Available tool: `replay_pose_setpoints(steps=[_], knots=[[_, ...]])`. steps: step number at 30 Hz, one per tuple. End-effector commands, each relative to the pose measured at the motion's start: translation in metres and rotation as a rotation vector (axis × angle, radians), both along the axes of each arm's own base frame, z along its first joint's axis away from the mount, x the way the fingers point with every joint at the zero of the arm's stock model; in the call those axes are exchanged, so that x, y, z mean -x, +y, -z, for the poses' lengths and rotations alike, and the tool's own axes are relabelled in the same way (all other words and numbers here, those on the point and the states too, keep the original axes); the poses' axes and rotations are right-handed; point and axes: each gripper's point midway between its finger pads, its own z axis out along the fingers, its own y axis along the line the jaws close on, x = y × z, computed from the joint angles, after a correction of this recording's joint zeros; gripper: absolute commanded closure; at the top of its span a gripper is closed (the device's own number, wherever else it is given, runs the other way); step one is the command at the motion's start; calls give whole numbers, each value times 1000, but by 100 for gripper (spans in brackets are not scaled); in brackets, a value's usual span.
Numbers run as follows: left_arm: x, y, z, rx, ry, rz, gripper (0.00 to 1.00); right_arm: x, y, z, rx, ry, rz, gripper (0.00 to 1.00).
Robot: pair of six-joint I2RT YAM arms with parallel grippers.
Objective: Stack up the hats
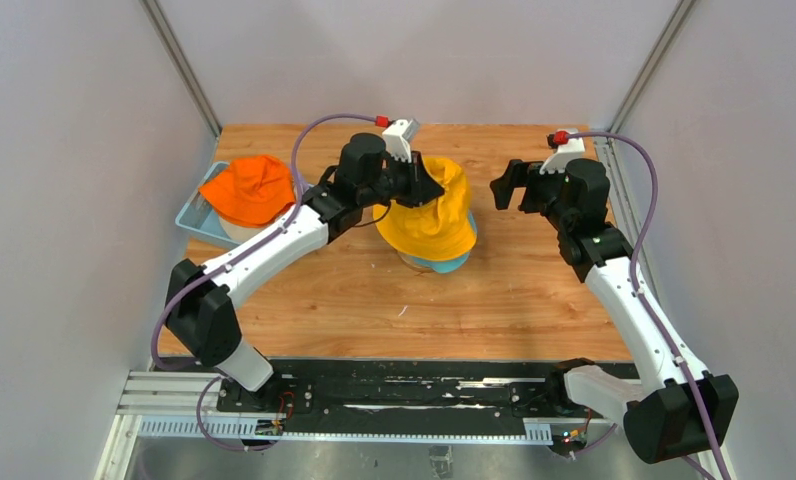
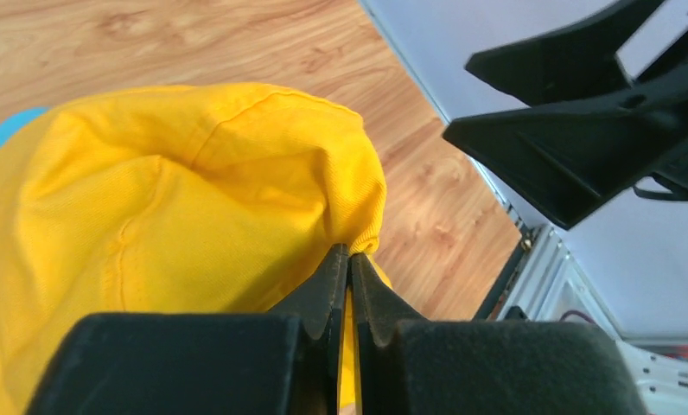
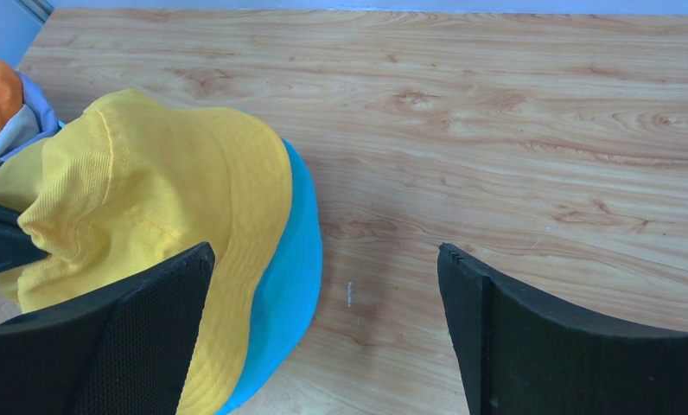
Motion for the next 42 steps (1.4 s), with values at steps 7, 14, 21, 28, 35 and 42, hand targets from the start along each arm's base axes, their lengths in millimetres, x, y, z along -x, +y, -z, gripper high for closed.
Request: replay_pose_setpoints(steps=[7,14,21,28,35,42], knots=[[-9,45,-20,-155,-138,-175,62,1,0,-1,-27,10,-7,0],[-3,76,-52,-133,-233,-281,52,0,7,3,-48,21,-34,0],[-11,102,-15,-220,-209,-407,43,-3,20,15,-88,49,-92,0],[-20,134,15,-222,-152,-585,26,-7,28,23,-211,85,-169,1],[-21,156,23,-57,-107,-595,25,-8,26,26,-265,88,-195,2],[-17,161,39,-39,-83,-587,25,-12,31,33,-335,109,-234,2]])
